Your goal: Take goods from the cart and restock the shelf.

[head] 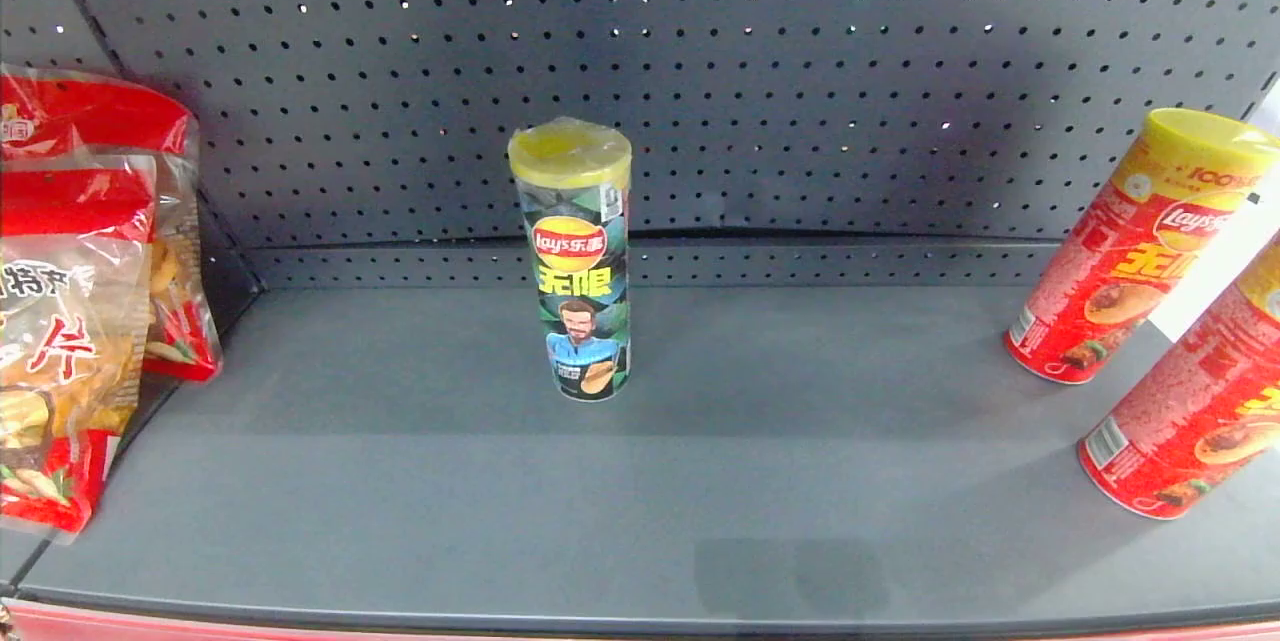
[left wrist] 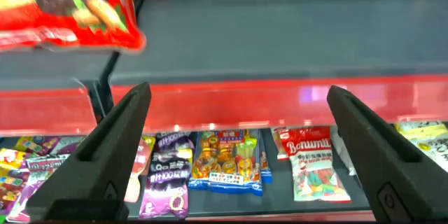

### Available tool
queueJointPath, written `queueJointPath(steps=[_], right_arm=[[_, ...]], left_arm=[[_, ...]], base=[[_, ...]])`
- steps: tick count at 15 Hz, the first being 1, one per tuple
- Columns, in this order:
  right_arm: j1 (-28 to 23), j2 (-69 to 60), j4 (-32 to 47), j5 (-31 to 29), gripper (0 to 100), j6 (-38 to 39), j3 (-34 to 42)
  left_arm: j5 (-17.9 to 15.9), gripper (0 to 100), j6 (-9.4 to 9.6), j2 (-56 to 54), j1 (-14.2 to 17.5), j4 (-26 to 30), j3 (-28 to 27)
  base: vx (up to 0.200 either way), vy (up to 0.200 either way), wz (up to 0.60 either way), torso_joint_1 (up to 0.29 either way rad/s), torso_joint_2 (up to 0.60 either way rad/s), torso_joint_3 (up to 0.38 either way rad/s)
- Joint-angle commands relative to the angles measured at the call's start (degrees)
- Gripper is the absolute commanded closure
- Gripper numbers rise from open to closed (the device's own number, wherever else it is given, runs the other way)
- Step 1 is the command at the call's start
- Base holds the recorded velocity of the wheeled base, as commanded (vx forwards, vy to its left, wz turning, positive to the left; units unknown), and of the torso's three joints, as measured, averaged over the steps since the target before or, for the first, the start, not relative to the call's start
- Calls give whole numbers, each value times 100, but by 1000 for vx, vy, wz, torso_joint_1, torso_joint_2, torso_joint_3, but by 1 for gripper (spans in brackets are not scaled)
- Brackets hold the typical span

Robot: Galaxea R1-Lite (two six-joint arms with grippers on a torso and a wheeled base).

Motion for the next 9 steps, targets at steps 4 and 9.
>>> queueJointPath(steps=[4,9], right_arm=[[0,0,0,4,0,0,-2],[0,0,0,4,0,0,-2]], left_arm=[[0,0,0,5,1,0,1],[0,0,0,5,1,0,1]], base=[[0,0,0,-152,377,218],[0,0,0,-66,173,102]])
